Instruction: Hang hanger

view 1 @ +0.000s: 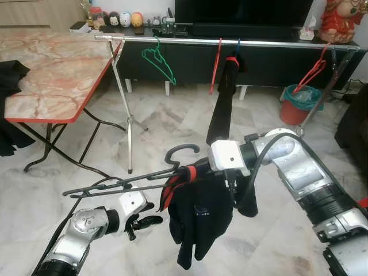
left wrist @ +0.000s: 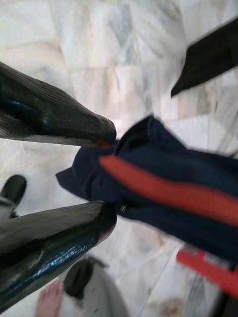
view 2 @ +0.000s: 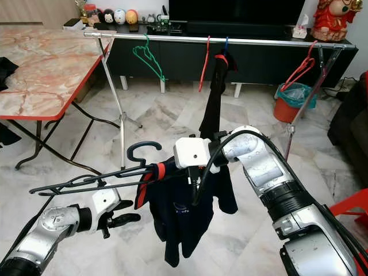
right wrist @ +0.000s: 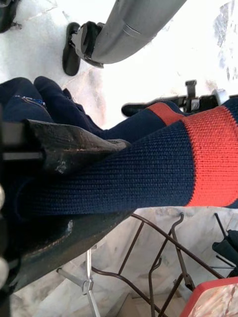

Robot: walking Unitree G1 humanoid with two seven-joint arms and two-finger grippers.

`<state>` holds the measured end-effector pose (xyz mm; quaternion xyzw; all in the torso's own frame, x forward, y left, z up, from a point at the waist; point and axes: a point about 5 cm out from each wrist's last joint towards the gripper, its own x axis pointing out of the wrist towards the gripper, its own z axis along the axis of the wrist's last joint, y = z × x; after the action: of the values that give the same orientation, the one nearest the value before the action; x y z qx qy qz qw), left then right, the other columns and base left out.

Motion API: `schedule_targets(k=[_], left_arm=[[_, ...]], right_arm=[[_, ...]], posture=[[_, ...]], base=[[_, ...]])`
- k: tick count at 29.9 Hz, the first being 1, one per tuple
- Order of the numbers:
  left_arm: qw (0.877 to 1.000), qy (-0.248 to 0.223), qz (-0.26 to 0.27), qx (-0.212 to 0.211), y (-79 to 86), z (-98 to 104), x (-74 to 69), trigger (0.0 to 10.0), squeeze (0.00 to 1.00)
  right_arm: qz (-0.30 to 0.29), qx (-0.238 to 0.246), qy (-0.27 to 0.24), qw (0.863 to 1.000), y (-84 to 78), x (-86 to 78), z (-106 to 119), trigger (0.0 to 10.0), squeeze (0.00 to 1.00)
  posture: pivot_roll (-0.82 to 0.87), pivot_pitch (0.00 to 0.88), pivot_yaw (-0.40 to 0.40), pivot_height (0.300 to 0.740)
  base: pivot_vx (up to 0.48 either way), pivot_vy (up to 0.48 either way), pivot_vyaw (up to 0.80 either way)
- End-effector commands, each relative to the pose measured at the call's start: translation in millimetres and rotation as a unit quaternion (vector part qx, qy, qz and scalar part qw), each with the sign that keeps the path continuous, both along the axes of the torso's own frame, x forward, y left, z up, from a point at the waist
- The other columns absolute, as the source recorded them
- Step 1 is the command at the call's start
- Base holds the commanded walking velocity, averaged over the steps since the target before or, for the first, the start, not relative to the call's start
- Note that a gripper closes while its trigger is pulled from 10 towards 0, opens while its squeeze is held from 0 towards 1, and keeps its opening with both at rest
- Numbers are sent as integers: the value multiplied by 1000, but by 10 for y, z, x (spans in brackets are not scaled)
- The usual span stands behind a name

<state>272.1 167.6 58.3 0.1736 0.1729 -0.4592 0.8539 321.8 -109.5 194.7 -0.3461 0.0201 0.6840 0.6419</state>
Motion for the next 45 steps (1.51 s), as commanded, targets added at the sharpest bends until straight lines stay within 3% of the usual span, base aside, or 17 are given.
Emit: schedule_targets(k=[1, 29, 31, 32, 33, 34, 45], left_arm=[[1000, -11, 8, -3, 15, 40, 47, 10000, 0], [997, -30, 66, -20, -102, -23, 162, 10000, 0], [997, -29, 69, -22, -105, -35, 167, 4353, 0], [997, -29, 69, -22, -105, -35, 167, 4353, 0], [997, -29, 70, -22, -106, -37, 169, 2784, 0], [997, -29, 70, -21, -107, -39, 170, 0, 0], [996, -31, 78, -18, -87, -54, 182, 0, 0]], right_arm=[[4, 9, -16, 1000, 18, 21, 109, 10000, 0], [9, 31, -27, 999, 91, 50, 240, 10000, 0], [8, 32, -27, 999, 92, 52, 241, 10000, 0], [8, 32, -27, 999, 92, 52, 241, 10000, 0], [9, 32, -27, 999, 93, 51, 241, 10000, 0], [9, 32, -26, 999, 92, 51, 239, 10000, 0], [8, 36, -21, 999, 112, 42, 213, 10000, 0]], posture=[[70, 0, 2, 740], [59, 0, -3, 740], [59, 0, -3, 740], [59, 0, -3, 740], [60, 0, -3, 740], [60, 0, -3, 740], [61, 0, -1, 740]], base=[[0, 0, 0], [0, 0, 0], [0, 0, 0], [0, 0, 0], [0, 0, 0], [0, 0, 0], [0, 0, 0]])
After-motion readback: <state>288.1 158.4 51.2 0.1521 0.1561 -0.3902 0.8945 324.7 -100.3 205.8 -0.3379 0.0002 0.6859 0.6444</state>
